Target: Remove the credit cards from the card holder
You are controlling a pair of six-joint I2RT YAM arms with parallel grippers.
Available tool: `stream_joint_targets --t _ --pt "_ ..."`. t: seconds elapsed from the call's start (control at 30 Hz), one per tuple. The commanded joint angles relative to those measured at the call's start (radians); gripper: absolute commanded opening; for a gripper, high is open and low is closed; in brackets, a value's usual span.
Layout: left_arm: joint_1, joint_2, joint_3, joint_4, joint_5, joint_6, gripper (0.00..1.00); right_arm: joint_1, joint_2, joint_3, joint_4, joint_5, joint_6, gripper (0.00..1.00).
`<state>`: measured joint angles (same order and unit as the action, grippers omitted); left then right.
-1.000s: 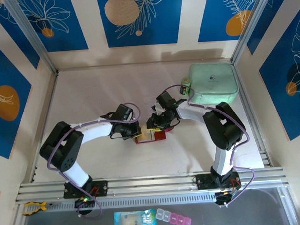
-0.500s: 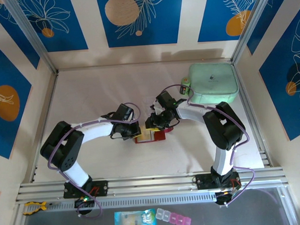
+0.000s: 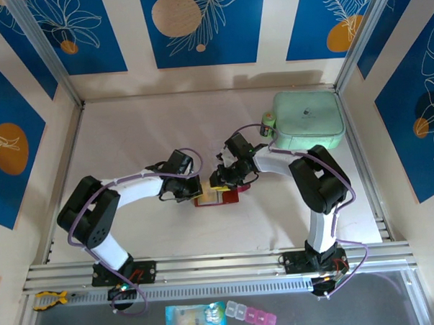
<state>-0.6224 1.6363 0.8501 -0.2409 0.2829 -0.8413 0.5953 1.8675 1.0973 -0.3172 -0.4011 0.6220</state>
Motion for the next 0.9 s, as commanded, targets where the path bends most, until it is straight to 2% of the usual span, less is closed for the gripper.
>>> stream_joint_targets --t 0.0,0.7,0.87 --pt "-0.005 0.004 0.026 -0.04 -0.018 0.026 0.03 0.0 0.024 -0.011 0.003 -0.036 0.001 0.31" --pt "-0.004 0.012 0.009 -0.029 -0.01 0.021 0.02 0.014 0.054 0.005 0.004 -0.058 -0.01 0.24" --pt "-0.004 0.011 0.006 -0.029 -0.01 0.021 0.02 0.017 0.055 0.011 -0.023 -0.026 -0.013 0.25"
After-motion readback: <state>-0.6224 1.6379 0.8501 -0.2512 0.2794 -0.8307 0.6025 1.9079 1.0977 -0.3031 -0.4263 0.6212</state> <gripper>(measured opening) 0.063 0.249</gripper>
